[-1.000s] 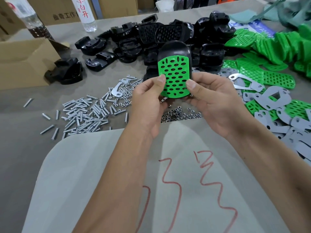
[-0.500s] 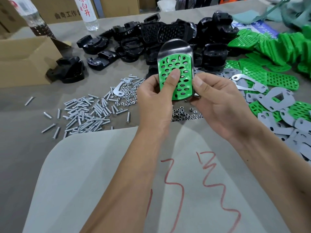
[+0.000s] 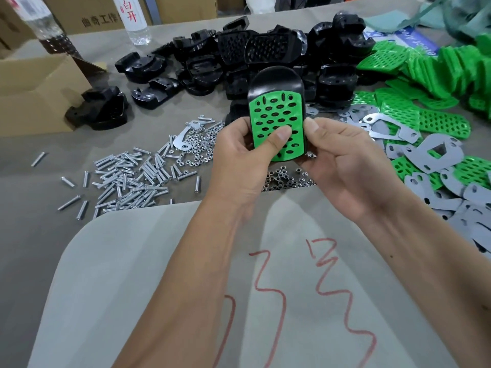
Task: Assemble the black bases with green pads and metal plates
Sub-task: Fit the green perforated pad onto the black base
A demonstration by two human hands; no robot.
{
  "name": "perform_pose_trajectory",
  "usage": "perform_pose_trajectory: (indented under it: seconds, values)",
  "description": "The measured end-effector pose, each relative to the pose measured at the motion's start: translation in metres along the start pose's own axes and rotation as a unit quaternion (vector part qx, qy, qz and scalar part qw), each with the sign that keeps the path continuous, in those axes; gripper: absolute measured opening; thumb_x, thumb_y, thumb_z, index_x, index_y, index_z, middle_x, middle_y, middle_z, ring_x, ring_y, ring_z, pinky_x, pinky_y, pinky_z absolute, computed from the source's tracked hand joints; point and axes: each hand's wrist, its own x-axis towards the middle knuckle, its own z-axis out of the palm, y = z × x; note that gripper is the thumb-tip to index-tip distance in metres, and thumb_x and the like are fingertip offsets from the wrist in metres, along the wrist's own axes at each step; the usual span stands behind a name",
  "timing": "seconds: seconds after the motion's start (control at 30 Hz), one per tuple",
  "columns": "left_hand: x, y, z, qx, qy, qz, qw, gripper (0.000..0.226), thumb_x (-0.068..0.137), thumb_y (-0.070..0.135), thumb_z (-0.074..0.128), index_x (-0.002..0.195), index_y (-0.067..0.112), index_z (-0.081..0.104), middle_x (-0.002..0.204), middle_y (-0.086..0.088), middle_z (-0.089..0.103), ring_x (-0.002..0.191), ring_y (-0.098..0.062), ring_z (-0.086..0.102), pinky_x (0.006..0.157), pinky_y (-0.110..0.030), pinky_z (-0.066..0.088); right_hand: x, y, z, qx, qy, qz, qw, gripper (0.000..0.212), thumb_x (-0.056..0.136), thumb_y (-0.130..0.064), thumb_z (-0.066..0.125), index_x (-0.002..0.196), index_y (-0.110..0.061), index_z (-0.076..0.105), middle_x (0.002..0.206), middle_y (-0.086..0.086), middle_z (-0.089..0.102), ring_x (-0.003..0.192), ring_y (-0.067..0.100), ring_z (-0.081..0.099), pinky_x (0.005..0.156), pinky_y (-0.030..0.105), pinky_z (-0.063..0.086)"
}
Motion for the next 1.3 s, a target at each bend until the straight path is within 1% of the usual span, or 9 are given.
perform_pose_trajectory:
  seconds: [0.13, 0.27, 0.33, 0.5, 0.7, 0.9, 1.07, 1.2, 1.3]
  values:
    - [-0.003, -0.001, 0.006, 0.011, 0.03, -0.003, 0.999, 0.017, 0.09, 0.001, 0.076, 0.106, 0.004, 0.069, 0.098, -0.01, 0.079, 0.088, -0.027, 0.078, 0.068, -0.035, 0.063, -0.002, -0.001, 0.001, -0.007, 0.012, 0.019, 1.0, 0.042, 0.104, -0.018, 0.05, 0.127, 0.017, 0.057, 0.131, 0.029, 0.066, 0.13, 0.051, 0.055, 0.117, 0.059, 0.039]
    - [-0.004, -0.005, 0.013, 0.047, 0.072, 0.041, 0.995, 0.021, 0.089, 0.003, 0.078, 0.107, 0.0, 0.069, 0.103, -0.017, 0.077, 0.094, -0.034, 0.076, 0.079, -0.05, 0.064, -0.002, -0.003, 0.006, -0.025, 0.002, 0.007, 1.0, 0.031, 0.109, -0.019, 0.045, 0.117, 0.002, 0.065, 0.128, 0.022, 0.07, 0.124, 0.038, 0.065, 0.114, 0.055, 0.046]
    - [-0.004, -0.006, 0.012, 0.041, 0.092, 0.041, 0.994, 0.019, 0.089, 0.003, 0.078, 0.105, 0.001, 0.07, 0.101, -0.018, 0.077, 0.094, -0.035, 0.075, 0.08, -0.049, 0.064, -0.002, -0.003, 0.009, -0.036, -0.002, -0.002, 0.999, 0.033, 0.109, -0.019, 0.047, 0.119, 0.008, 0.063, 0.126, 0.025, 0.07, 0.119, 0.039, 0.067, 0.105, 0.049, 0.052]
    - [-0.001, -0.001, 0.005, 0.001, 0.069, -0.018, 0.997, 0.009, 0.088, 0.006, 0.079, 0.096, 0.006, 0.075, 0.094, -0.014, 0.078, 0.086, -0.028, 0.076, 0.08, -0.046, 0.064, -0.004, -0.001, 0.009, -0.074, 0.021, -0.018, 0.997, 0.015, 0.102, -0.007, 0.058, 0.094, 0.002, 0.067, 0.098, 0.026, 0.07, 0.084, 0.03, 0.068, 0.075, 0.038, 0.056]
    - [-0.001, 0.008, 0.003, -0.063, 0.011, -0.063, 0.996, 0.025, 0.091, 0.01, 0.075, 0.112, -0.001, 0.071, 0.096, -0.012, 0.079, 0.086, -0.024, 0.077, 0.072, -0.034, 0.062, -0.004, -0.006, 0.009, -0.037, 0.01, -0.051, 0.998, 0.018, 0.099, -0.006, 0.059, 0.1, 0.011, 0.064, 0.106, 0.038, 0.066, 0.095, 0.037, 0.067, 0.09, 0.048, 0.059]
    - [0.0, 0.01, 0.003, -0.06, 0.032, -0.073, 0.995, 0.017, 0.093, 0.01, 0.074, 0.107, 0.002, 0.071, 0.088, -0.011, 0.078, 0.074, -0.024, 0.076, 0.057, -0.027, 0.057, 0.0, -0.006, 0.001, -0.062, -0.027, -0.023, 0.997, 0.033, 0.105, -0.01, 0.051, 0.123, 0.015, 0.064, 0.124, 0.037, 0.065, 0.121, 0.054, 0.061, 0.108, 0.063, 0.048]
    - [0.001, 0.007, 0.003, -0.06, 0.039, -0.064, 0.995, 0.015, 0.092, 0.008, 0.074, 0.105, 0.0, 0.07, 0.09, -0.012, 0.078, 0.075, -0.024, 0.075, 0.059, -0.029, 0.058, 0.003, -0.002, 0.002, 0.002, -0.003, 0.031, 1.0, 0.035, 0.095, -0.017, 0.063, 0.119, 0.008, 0.07, 0.121, 0.026, 0.072, 0.109, 0.032, 0.07, 0.099, 0.04, 0.058]
    - [0.001, 0.007, 0.002, -0.074, 0.009, -0.066, 0.995, 0.013, 0.094, 0.007, 0.072, 0.107, 0.004, 0.07, 0.09, -0.006, 0.079, 0.079, -0.018, 0.076, 0.068, -0.031, 0.061, 0.001, -0.002, 0.003, 0.024, -0.003, 0.027, 0.999, 0.043, 0.098, -0.016, 0.058, 0.129, 0.014, 0.06, 0.133, 0.03, 0.065, 0.127, 0.043, 0.062, 0.113, 0.05, 0.048]
    - [0.0, 0.006, 0.002, -0.074, 0.0, -0.058, 0.996, 0.017, 0.094, 0.007, 0.071, 0.111, 0.004, 0.07, 0.097, -0.007, 0.079, 0.083, -0.019, 0.075, 0.07, -0.03, 0.059, -0.002, 0.0, 0.007, 0.014, 0.011, 0.021, 1.0, 0.042, 0.105, -0.015, 0.049, 0.133, 0.016, 0.055, 0.135, 0.035, 0.06, 0.114, 0.044, 0.06, 0.093, 0.044, 0.052]
